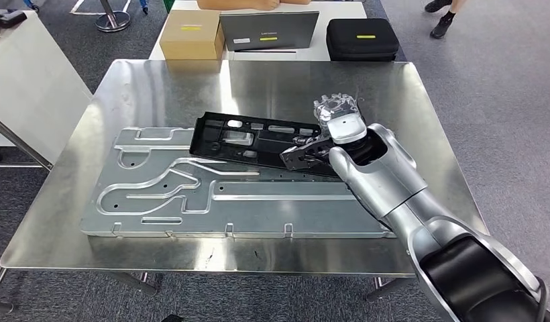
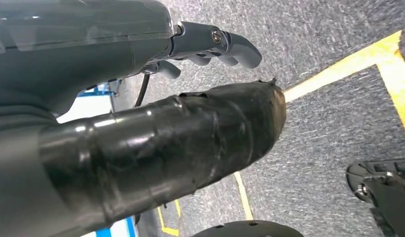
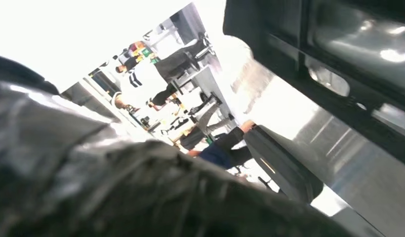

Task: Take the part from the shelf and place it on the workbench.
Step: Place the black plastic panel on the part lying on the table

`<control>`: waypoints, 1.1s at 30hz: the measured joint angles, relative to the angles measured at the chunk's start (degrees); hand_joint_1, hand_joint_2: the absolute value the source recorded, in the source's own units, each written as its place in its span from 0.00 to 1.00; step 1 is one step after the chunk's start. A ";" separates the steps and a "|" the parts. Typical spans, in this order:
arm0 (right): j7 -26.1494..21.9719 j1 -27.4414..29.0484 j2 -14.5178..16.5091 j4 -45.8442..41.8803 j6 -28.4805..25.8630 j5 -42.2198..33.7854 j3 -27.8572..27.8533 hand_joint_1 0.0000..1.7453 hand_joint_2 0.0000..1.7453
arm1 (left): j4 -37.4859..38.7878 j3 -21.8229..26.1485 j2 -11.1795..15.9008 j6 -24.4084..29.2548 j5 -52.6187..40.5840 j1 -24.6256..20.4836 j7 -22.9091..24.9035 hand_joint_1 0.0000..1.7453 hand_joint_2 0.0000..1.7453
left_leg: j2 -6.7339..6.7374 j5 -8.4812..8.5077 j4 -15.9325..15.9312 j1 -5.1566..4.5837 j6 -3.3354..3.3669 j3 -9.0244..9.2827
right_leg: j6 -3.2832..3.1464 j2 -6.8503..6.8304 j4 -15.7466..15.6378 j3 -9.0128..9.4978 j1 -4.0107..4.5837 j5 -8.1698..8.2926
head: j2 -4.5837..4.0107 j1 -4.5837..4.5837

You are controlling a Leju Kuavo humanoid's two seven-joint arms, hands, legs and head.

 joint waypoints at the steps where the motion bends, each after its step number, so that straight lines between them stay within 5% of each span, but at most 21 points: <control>1: 0.00 -0.08 -0.14 0.10 0.00 0.00 0.16 0.00 0.00 | 0.00 0.00 0.02 -0.01 0.00 0.00 0.00 0.00 0.00 | 0.00 0.00 0.00 0.00 0.00 0.00 | 0.00 0.01 0.00 0.00 0.00 0.00 | 0.00 -0.01; 26: -0.61 -0.20 -2.18 0.61 0.27 -1.18 1.62 0.00 0.00 | 0.00 0.00 0.34 -0.05 0.20 -0.05 -0.04 0.00 0.00 | 0.00 -0.01 0.00 -0.01 0.01 0.02 | 0.00 0.01 0.00 0.05 -0.01 0.00 | 0.00 -0.01; 33: 10.63 -2.30 3.20 1.19 -10.27 -8.05 -2.42 0.00 0.00 | 0.00 0.43 -0.04 2.14 1.66 -0.30 2.31 0.00 0.00 | 0.43 -0.05 0.00 -0.07 -0.01 0.06 | 0.01 0.45 0.04 -0.08 0.00 0.02 | 0.00 -0.01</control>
